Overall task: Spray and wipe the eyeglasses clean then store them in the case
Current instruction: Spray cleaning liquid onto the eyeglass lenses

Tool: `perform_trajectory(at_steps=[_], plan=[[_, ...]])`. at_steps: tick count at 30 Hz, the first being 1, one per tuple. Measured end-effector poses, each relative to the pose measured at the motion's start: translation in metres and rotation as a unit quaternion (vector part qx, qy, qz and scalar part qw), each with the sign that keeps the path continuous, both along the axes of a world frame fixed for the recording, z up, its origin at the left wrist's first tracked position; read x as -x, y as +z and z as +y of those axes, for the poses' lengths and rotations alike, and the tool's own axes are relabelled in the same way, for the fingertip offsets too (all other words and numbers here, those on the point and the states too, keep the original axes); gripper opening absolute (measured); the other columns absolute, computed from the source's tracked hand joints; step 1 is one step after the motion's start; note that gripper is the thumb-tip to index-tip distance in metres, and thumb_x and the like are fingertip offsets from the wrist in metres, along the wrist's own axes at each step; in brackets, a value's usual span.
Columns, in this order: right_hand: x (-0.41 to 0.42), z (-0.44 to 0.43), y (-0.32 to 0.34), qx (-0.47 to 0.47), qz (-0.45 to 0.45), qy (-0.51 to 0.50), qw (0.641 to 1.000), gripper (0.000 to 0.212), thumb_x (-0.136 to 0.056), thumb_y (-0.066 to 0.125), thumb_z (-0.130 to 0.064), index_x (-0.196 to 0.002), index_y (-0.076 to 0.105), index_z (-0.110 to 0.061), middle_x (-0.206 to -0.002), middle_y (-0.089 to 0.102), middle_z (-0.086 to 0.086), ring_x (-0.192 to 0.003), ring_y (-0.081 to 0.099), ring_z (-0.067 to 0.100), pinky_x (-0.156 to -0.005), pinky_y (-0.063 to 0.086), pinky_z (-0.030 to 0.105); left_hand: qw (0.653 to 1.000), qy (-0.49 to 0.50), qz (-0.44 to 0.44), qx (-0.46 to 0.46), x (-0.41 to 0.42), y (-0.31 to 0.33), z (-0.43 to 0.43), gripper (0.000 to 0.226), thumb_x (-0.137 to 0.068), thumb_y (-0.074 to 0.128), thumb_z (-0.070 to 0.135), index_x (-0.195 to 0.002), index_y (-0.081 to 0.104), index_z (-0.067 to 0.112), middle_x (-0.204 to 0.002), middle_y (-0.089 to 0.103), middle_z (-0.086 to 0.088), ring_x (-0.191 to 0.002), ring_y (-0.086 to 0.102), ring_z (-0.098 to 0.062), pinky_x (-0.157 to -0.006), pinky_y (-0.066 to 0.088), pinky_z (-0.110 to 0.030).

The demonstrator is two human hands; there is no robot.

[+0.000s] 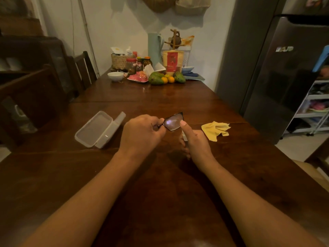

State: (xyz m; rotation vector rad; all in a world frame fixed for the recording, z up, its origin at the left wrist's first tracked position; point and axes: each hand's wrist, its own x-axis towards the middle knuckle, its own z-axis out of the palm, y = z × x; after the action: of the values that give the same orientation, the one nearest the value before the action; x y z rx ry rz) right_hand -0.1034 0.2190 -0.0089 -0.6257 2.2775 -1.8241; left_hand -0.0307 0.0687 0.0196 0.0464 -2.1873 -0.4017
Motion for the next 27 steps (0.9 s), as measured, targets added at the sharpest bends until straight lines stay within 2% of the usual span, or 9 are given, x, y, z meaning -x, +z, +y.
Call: perform_trajectory(at_steps=[8, 11, 17, 20, 27], plan=[[0.0016, -0.0047, 0.0032, -0.004, -0.032, -0.047, 0.998, 0.056, -0.101, 0.038, -0.047, -0.054, 0.045, -0.015, -0.052, 0.04, 0.001, -0.042, 0.034, 0.013, -0.044, 0.026, 0.025, 0.998, -0.008, -0.056, -0.02, 0.0031, -0.0076, 0.0039, 0.018, -0.085, 0.07, 0.028, -0.087, 0.077, 0.012, -0.078, 0.072, -0.005, -0.069, 0.066, -0.019, -0.063, 0.057, -0.039], [0.0014, -0.0053, 0.0028, -0.007, -0.034, -0.048, 0.998, 0.054, -0.1, 0.037, -0.045, -0.058, 0.044, -0.013, -0.055, 0.037, 0.005, -0.042, 0.031, 0.014, -0.042, 0.023, 0.025, 0.998, -0.003, -0.057, -0.025, 0.0022, -0.0066, 0.0035, 0.018, -0.085, 0.07, 0.028, -0.086, 0.077, 0.012, -0.078, 0.072, -0.005, -0.07, 0.065, -0.019, -0.064, 0.056, -0.04], [0.0021, -0.0067, 0.0002, 0.006, -0.028, -0.06, 0.998, 0.052, -0.1, 0.038, -0.039, -0.055, 0.043, -0.015, -0.052, 0.036, 0.001, -0.041, 0.03, 0.012, -0.042, 0.025, 0.024, 0.998, -0.005, -0.062, -0.029, 0.0013, -0.0061, 0.0039, 0.02, -0.084, 0.07, 0.031, -0.086, 0.078, 0.013, -0.078, 0.072, -0.004, -0.07, 0.065, -0.019, -0.065, 0.055, -0.039], [0.0008, -0.0052, 0.0007, 0.019, -0.024, -0.05, 0.998, 0.054, -0.1, 0.039, -0.046, -0.056, 0.044, -0.015, -0.054, 0.037, 0.002, -0.042, 0.03, 0.012, -0.042, 0.025, 0.024, 0.997, -0.014, -0.064, -0.035, 0.0012, -0.0063, 0.0041, 0.021, -0.083, 0.069, 0.033, -0.087, 0.077, 0.014, -0.079, 0.073, -0.003, -0.071, 0.066, -0.018, -0.065, 0.056, -0.039], [-0.0025, -0.0054, 0.004, -0.005, -0.008, -0.023, 1.0, 0.052, -0.102, 0.038, -0.035, -0.054, 0.043, -0.016, -0.048, 0.036, -0.003, -0.039, 0.029, 0.011, -0.041, 0.024, 0.022, 0.994, -0.017, -0.087, -0.057, 0.0022, -0.0072, 0.0084, 0.02, -0.083, 0.071, 0.032, -0.091, 0.078, 0.015, -0.084, 0.074, -0.002, -0.075, 0.066, -0.015, -0.069, 0.057, -0.039]])
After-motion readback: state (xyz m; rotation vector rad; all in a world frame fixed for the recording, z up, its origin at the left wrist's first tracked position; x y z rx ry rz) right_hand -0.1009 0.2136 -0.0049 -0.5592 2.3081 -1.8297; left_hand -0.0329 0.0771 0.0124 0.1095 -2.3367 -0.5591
